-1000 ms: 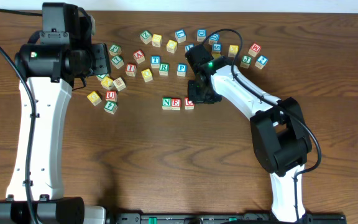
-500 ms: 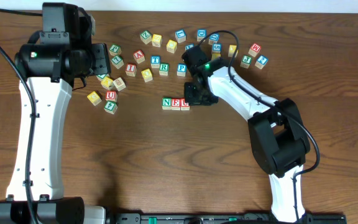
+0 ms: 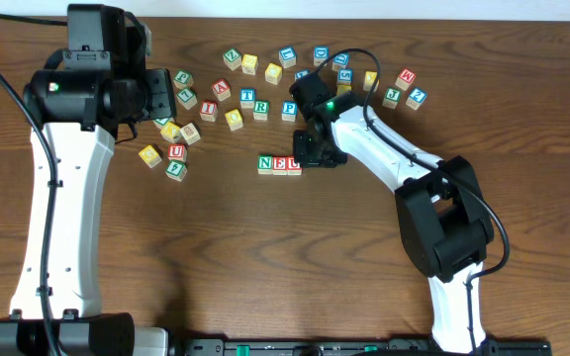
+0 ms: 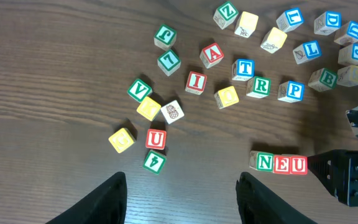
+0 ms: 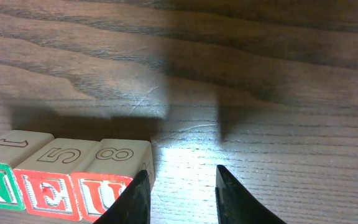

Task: Spell out NEURIPS
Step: 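Raise the right gripper and move it toward the far blocks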

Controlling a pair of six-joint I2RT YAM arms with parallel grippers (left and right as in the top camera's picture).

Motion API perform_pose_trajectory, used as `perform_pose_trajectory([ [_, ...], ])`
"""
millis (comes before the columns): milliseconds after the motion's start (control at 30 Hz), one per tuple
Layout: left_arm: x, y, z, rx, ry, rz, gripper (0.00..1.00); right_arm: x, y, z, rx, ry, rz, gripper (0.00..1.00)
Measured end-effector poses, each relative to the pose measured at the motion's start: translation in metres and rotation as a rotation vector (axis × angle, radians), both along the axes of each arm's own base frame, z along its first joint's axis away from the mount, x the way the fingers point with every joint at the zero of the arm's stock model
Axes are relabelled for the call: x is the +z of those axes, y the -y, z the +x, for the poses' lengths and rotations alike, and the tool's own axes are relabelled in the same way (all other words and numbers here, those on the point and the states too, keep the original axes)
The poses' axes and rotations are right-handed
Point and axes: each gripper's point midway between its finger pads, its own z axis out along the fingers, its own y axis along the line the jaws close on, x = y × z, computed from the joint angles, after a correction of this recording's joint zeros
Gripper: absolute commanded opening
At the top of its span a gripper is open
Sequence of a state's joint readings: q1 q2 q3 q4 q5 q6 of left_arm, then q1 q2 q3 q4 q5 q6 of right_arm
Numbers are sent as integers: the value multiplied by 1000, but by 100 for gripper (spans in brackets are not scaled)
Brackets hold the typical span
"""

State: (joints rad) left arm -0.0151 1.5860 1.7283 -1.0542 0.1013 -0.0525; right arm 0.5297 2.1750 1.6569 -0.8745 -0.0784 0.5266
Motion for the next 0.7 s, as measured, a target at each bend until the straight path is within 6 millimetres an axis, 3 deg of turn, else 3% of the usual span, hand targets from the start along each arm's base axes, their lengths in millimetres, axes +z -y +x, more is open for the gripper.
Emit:
perform_pose_trajectory([
  [367, 0, 0, 0, 0, 0, 0, 56, 0, 0, 0, -7, -1, 2, 27],
  [567, 0, 0, 0, 0, 0, 0, 56, 0, 3, -3, 2, -16, -9, 34],
  [700, 0, 0, 0, 0, 0, 0, 56, 13, 6, 1, 23, -18, -15, 39],
])
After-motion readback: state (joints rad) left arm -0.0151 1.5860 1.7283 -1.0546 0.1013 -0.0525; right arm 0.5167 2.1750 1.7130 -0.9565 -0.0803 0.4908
